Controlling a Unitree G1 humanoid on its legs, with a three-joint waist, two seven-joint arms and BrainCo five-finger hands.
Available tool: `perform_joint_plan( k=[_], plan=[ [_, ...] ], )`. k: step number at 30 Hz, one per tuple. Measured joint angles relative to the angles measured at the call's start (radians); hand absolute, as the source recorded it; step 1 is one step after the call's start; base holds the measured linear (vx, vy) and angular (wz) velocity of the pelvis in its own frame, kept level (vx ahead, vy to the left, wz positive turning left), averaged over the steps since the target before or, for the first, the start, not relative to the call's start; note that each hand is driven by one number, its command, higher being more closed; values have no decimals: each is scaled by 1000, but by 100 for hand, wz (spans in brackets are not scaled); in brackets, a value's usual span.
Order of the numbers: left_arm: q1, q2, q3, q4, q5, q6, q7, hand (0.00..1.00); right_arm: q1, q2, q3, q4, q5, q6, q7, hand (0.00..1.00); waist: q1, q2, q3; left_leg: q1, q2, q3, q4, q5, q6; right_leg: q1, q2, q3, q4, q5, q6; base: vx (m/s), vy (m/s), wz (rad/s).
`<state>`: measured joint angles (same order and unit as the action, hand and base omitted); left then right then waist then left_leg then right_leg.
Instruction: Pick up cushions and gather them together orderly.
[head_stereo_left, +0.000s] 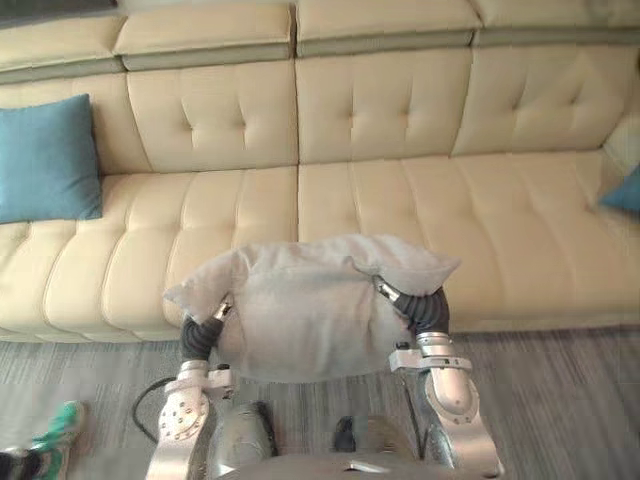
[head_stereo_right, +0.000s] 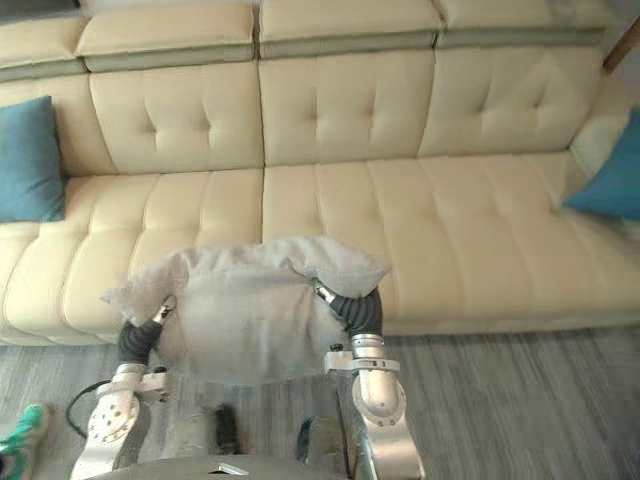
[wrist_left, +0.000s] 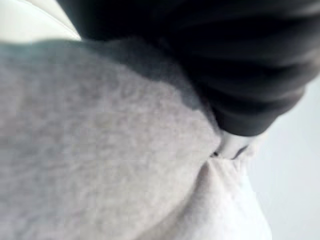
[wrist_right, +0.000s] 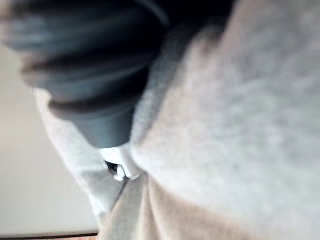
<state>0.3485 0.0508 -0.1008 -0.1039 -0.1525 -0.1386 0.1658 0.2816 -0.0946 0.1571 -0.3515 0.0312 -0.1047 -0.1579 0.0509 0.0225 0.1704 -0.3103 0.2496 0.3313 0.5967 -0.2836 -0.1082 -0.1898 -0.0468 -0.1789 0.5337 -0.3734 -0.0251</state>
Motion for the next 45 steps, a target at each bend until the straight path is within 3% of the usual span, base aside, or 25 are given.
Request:
perform_joint_plan(
  k=[1,3,4,7,8,9,10,11,12,13,15,16,18,19,20,21,22,23,25,27,31,39,45],
  plan=[
    [2,-2,-4,6,0,5,0,100,-4,2,-3,9,0,0,-1,100,0,7,-11,-27,-16,-12,-33,3,3,-5,-2,14,-14,0,1,66,66,-12],
    [17,-2,-6,6,0,6,0,100,-7,5,1,21,0,0,2,100,13,6,-16,-35,-37,-27,-84,83,40,-5,-2,57,-43,9,29,208,177,-56],
    [20,-1,1,9,0,6,0,100,-10,7,8,46,0,0,4,100,5,-10,-31,-22,-59,-20,-88,93,73,-5,-17,86,-70,24,56,295,200,-53],
    [11,17,18,33,-1,6,-7,100,-25,8,18,115,1,0,6,100,7,-53,-61,-98,-85,-23,62,64,74,35,-52,158,-170,60,84,446,253,-68],
    [8,16,15,45,-1,6,-8,100,-26,5,17,127,1,-2,7,100,8,-55,-71,-94,-107,-35,7,38,72,32,-61,167,-169,59,89,364,254,-61],
    [8,17,9,58,-1,6,-8,100,-33,4,13,146,1,-4,8,100,7,-48,-92,-65,-134,-51,-125,55,99,13,-71,175,-142,48,113,342,228,-28],
    [-14,32,14,99,-1,13,-8,100,-55,18,13,202,1,-5,9,100,-10,-84,-113,-50,-176,-23,-144,59,115,-25,-112,199,-74,37,146,499,257,-17],
    [-37,40,23,109,-1,17,-7,100,-85,17,10,241,1,-4,19,100,-15,-87,-113,-30,-190,-22,-159,49,131,-72,-123,198,37,70,180,444,170,4],
    [-40,45,24,112,-1,17,-6,100,-96,17,10,259,1,-4,22,100,-15,-87,-113,-14,-192,-22,-170,46,134,-94,-124,196,95,93,184,435,155,-1],
    [-43,65,26,115,0,19,-6,100,-119,19,9,313,0,0,31,100,-16,-83,-108,67,-194,-29,-217,41,140,-152,-124,184,292,212,164,359,83,9],
    [-32,74,42,114,1,15,-5,100,-120,17,31,352,0,-1,48,100,-26,-59,-96,217,-173,-51,-294,41,140,-215,-123,119,459,165,76,450,-7,18],
    [-32,74,48,114,1,13,-5,100,-122,17,36,352,0,-1,48,100,-27,-59,-97,235,-169,-54,-305,41,140,-234,-123,101,459,155,62,389,-118,19],
    [-35,74,64,114,1,6,-5,100,-143,16,38,350,0,-3,54,100,-34,-59,-95,273,-144,-61,-319,25,113,-340,-99,36,306,119,31,366,-206,14],
    [-32,78,63,114,2,3,-5,100,-147,16,44,351,0,-4,60,100,-38,-80,-103,291,-138,-61,-297,-15,52,-319,-56,27,0,252,-3,462,-257,1],
    [-37,87,63,124,2,-1,-6,100,-150,15,46,353,0,-5,61,100,-36,-77,-95,295,-138,-64,-276,-34,35,-297,-43,38,-89,302,7,417,-199,-35],
    [-71,59,56,165,17,18,-3,100,-195,-12,36,404,-4,0,53,100,-31,-29,-69,245,-97,-112,-235,-69,49,-236,-1,31,-204,373,-19,383,-164,-28],
    [-99,50,36,179,36,19,-16,100,-193,-32,6,406,-2,0,51,100,-39,-31,-59,226,-139,-151,-297,-61,43,-195,-8,31,-277,397,-18,248,-93,-27],
    [-101,43,26,181,40,19,-25,100,-172,-39,-8,406,0,0,51,100,-40,-26,-57,232,-150,-167,-329,-46,47,-160,-4,30,-298,397,-18,264,-85,-1],
    [-104,24,12,185,40,10,-40,100,-136,-46,-22,370,1,0,52,100,-45,-11,-56,208,-156,-165,-405,107,57,-103,22,30,-337,394,-12,185,-24,-15],
    [-107,27,16,194,39,8,-45,100,-120,-40,-22,336,1,-1,59,100,-51,-12,-59,212,-155,-168,-430,107,55,-73,30,27,-403,414,10,72,23,2],
    [-90,24,16,194,38,8,-50,100,-103,-37,-25,323,1,-1,85,100,-35,-1,-66,257,-164,-194,-484,135,53,20,37,12,-556,476,19,85,68,17],
    [-79,18,10,196,38,8,-65,100,-89,-33,-42,324,1,-1,90,100,-25,33,-98,302,-172,-220,-515,154,50,89,35,-7,-614,484,23,51,36,10],
    [-79,18,12,208,37,8,-66,100,-92,-33,-42,324,1,-1,90,100,-23,31,-104,310,-174,-216,-533,165,53,83,36,6,-614,506,21,-50,17,-6]
  ],
)
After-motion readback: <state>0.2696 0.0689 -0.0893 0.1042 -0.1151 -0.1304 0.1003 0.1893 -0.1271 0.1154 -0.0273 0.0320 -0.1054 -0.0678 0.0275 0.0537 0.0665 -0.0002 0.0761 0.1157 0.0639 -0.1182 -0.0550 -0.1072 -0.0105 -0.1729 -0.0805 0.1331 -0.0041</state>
